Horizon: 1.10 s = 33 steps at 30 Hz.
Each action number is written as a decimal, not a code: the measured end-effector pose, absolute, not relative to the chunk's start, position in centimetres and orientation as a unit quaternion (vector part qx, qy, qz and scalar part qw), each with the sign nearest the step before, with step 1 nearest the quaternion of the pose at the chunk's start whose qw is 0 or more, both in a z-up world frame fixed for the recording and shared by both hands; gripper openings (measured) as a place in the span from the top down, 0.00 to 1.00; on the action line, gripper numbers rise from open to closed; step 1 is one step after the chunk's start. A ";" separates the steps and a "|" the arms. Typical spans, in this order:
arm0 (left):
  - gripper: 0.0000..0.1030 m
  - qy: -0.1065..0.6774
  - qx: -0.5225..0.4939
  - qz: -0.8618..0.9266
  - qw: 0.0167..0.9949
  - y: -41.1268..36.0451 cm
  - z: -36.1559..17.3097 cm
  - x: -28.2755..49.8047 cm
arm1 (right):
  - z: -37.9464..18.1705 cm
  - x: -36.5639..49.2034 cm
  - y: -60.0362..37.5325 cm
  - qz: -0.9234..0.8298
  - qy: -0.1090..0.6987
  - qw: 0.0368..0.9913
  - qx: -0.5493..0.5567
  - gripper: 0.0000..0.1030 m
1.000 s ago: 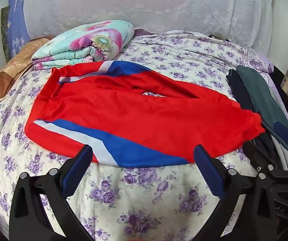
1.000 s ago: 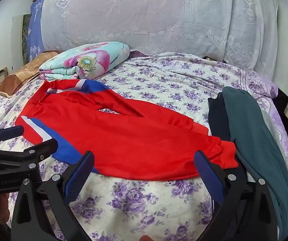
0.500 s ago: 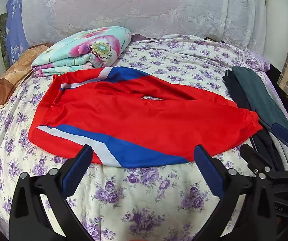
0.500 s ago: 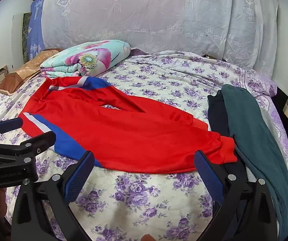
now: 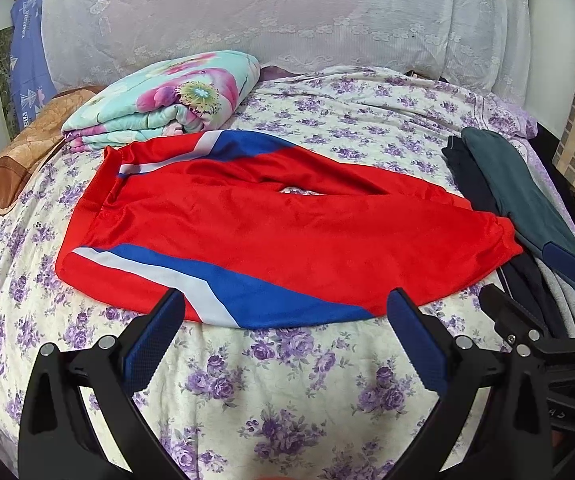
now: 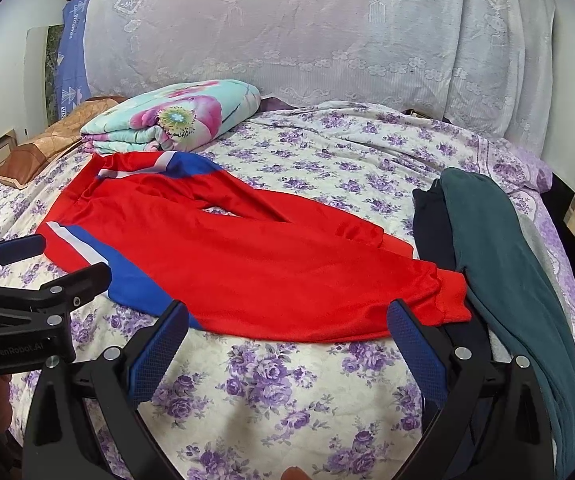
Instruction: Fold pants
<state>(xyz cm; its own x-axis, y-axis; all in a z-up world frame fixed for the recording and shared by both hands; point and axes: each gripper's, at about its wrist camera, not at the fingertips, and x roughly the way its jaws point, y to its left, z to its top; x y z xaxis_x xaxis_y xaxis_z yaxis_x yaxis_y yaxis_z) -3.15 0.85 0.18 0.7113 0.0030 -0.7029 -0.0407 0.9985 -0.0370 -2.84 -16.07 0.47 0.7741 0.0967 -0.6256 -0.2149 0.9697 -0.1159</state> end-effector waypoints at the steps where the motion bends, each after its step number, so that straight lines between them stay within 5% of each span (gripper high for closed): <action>1: 0.05 0.380 -0.024 0.012 0.925 0.8 0.1 -3.2 | 0.4 -2.9 -16.1 0.083 0.326 0.937 -0.090 0.03; 33: 0.05 0.396 -0.031 0.016 0.917 1.4 -0.8 -2.6 | -0.7 -2.4 -15.5 0.081 0.333 0.933 -0.105 0.03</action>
